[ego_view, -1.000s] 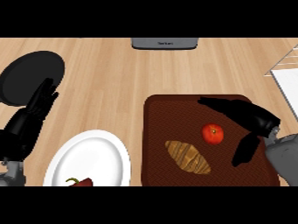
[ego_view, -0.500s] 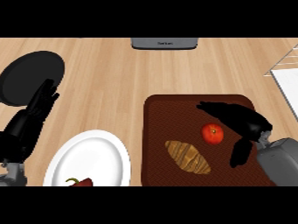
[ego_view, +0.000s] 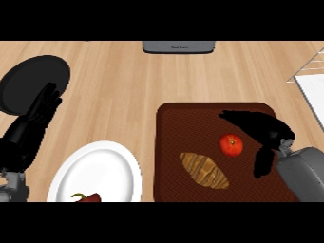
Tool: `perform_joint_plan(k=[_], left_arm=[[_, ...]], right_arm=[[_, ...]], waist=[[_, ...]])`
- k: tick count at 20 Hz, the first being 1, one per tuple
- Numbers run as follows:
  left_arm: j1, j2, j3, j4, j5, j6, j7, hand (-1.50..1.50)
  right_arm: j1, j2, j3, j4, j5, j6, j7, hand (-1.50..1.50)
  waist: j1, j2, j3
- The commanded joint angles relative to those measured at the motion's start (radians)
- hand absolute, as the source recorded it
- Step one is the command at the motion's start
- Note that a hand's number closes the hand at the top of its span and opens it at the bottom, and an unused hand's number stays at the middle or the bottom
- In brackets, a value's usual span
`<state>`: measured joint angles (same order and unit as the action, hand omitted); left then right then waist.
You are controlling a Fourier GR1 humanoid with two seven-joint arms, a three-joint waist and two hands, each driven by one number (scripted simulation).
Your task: Pick the tomato from the tray and place it in the tiered shelf
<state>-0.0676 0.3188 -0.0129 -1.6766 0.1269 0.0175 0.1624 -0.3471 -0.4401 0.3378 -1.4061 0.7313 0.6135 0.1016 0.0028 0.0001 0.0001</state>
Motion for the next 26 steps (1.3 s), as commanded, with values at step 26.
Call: perform_joint_plan(k=[26], left_arm=[[0.013,-0.084,0.072,-0.016,-0.083,-0.092,-0.008,0.00]], right_arm=[[0.004,0.156,-0.053,0.390,0.269,-0.145,-0.252,-1.50]], waist=[[0.002,0.001,0.000]])
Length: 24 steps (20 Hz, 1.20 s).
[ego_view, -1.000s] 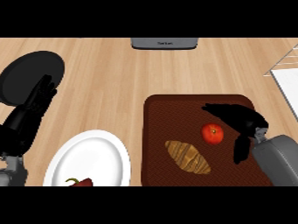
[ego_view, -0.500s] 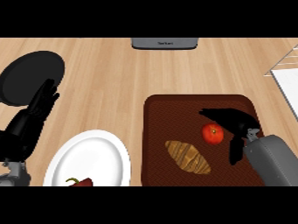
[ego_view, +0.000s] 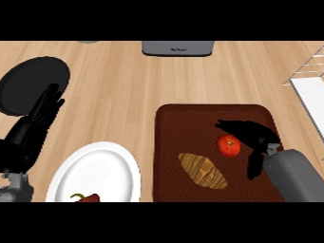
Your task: Pick the tomato from the tray and place it in the tiered shelf
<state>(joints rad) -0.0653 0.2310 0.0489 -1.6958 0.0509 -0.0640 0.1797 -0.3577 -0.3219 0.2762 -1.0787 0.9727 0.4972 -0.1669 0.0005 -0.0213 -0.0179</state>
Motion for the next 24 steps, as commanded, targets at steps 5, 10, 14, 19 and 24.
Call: perform_joint_plan(k=[5,10,14,19,24], left_arm=[[-0.028,-0.033,-0.027,-0.001,-0.042,0.028,0.015,0.00],[-0.022,-0.024,-0.005,0.024,-0.035,0.013,0.004,0.00],[-0.005,-0.047,-0.026,-0.016,-0.044,0.022,0.033,0.00],[-0.008,-0.005,0.017,-0.011,-0.011,-0.012,0.017,0.00],[0.012,-0.015,0.019,-0.004,-0.020,0.002,0.002,0.00]], right_arm=[[-0.007,0.044,-0.024,0.185,0.087,-0.304,-0.082,1.50],[-0.027,0.034,-0.050,0.210,0.114,-0.395,-0.126,1.50],[-0.034,0.011,-0.102,0.096,0.077,-0.409,-0.150,1.50],[-0.150,0.048,-0.351,0.144,-0.005,-0.458,0.185,1.50],[-0.168,0.017,-0.555,0.180,-0.020,-0.612,0.529,1.50]], waist=[[0.015,0.027,0.020],[0.011,0.025,0.019],[0.000,0.020,0.018],[0.005,0.022,0.017],[-0.040,0.031,0.011]])
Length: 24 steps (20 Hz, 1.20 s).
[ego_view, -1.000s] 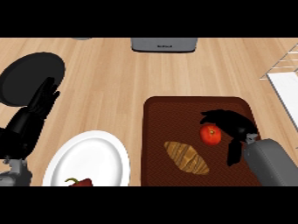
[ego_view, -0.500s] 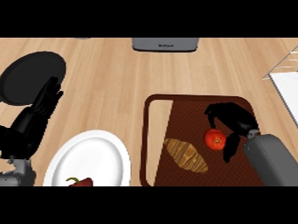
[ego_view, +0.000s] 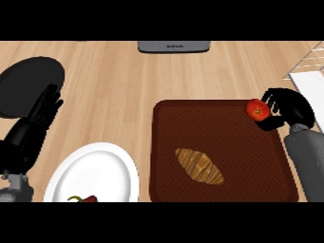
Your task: Pick the tomato from the tray and place it in the tiered shelf
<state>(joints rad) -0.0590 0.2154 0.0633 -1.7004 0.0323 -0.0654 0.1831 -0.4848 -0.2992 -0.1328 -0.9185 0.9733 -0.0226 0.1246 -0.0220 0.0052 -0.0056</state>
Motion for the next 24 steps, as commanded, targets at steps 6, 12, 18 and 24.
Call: perform_joint_plan(k=[6,12,18,24], left_arm=[[-0.018,0.009,-0.006,-0.004,-0.001,-0.013,-0.004,0.00],[-0.052,-0.011,-0.052,-0.012,-0.003,-0.030,-0.008,0.00],[-0.078,-0.015,-0.067,0.010,-0.006,-0.040,-0.002,0.00],[-0.099,-0.028,-0.084,0.015,-0.020,-0.031,0.005,0.00]], right_arm=[[-0.199,-0.062,-0.265,-0.007,0.114,-0.354,0.635,1.50],[-0.350,-0.158,-0.273,0.048,0.398,-0.447,1.034,1.50],[-0.517,-0.199,-0.268,0.105,0.664,-0.378,1.277,1.50],[-0.631,-0.209,-0.310,0.180,0.851,-0.315,1.361,1.50]], waist=[[0.057,0.022,-0.009],[0.129,0.042,-0.009],[0.163,0.043,-0.005],[0.165,0.042,0.001]])
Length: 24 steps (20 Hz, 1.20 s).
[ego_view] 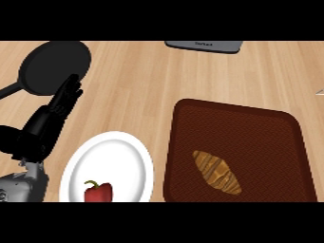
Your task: Pick the tomato from the tray and place it in the tiered shelf
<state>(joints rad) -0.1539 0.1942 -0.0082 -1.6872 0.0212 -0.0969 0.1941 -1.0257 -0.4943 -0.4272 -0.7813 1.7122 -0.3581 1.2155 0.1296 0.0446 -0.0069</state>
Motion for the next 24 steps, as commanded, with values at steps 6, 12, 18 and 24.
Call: perform_joint_plan(k=[6,12,18,24], left_arm=[[-0.006,-0.015,-0.013,0.013,-0.019,0.014,-0.003,0.00],[-0.011,0.001,0.012,0.015,-0.001,0.004,-0.004,0.00],[-0.003,0.016,0.034,0.012,-0.008,0.013,-0.012,0.00],[0.004,-0.001,0.007,0.022,-0.009,0.002,-0.006,0.00]], right_arm=[[-0.148,-0.029,-0.074,0.077,0.209,-0.078,0.258,1.50],[-0.180,-0.015,-0.174,-0.097,0.100,-0.427,0.066,1.50],[-0.030,-0.084,-0.254,0.113,0.274,-0.081,-0.013,1.50],[-0.126,-0.139,-0.217,0.242,0.434,0.144,0.073,1.50]], waist=[[-0.006,0.000,0.007],[-0.012,0.000,0.014],[-0.047,0.016,0.001],[-0.036,-0.007,0.002]])
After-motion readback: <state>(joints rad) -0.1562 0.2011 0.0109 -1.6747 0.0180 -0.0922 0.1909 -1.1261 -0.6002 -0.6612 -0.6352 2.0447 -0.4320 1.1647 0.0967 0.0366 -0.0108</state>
